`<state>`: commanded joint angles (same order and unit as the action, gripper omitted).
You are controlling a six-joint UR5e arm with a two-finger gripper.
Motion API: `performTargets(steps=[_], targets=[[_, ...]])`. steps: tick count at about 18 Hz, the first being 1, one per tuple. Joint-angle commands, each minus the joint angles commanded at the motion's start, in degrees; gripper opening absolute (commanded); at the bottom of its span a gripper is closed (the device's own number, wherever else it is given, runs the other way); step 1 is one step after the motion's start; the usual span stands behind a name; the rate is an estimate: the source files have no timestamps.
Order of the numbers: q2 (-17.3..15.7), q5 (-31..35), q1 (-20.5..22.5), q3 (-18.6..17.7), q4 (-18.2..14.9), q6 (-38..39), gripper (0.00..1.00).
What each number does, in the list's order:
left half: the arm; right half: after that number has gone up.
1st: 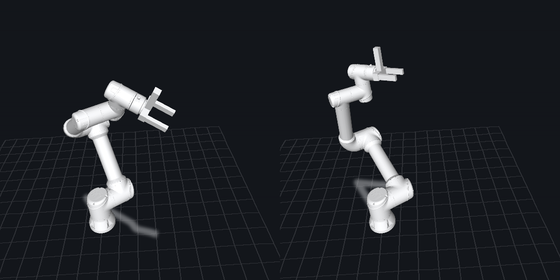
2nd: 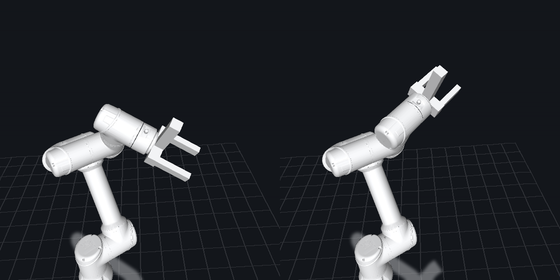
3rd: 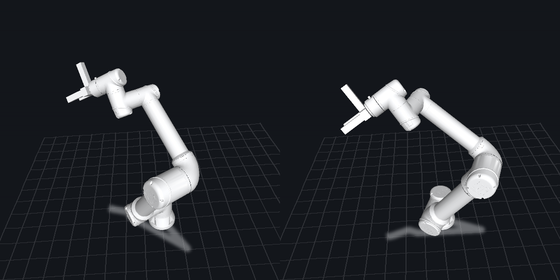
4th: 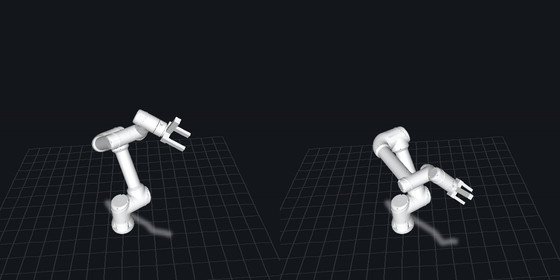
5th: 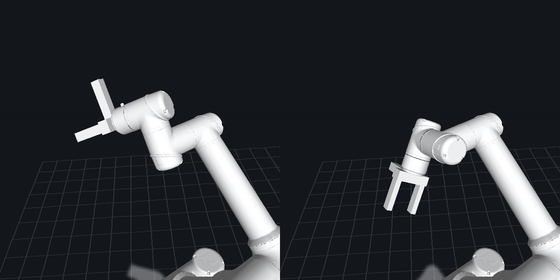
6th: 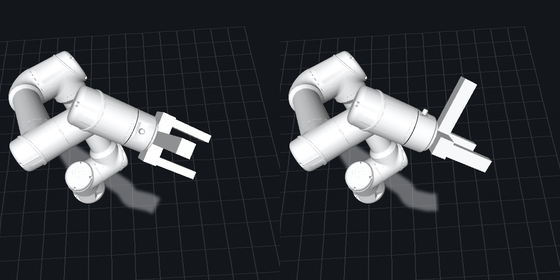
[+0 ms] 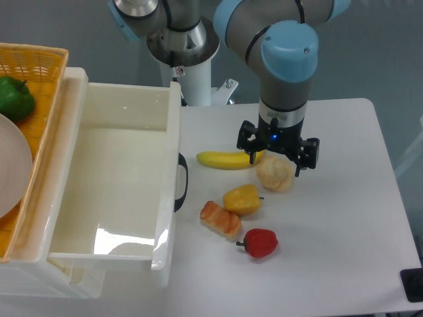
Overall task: Pick up the square bread
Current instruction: 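Move the gripper from above the round bun toward the square bread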
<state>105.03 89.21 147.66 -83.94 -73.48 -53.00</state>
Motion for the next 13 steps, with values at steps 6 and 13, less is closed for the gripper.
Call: performTargets(steps=[6, 13], targets=[[0.3, 0.2, 0.7, -0.2, 0.1, -0.1, 1.0], [1.1, 0.3, 1.2, -2.3, 1.5, 0.4, 1.0]])
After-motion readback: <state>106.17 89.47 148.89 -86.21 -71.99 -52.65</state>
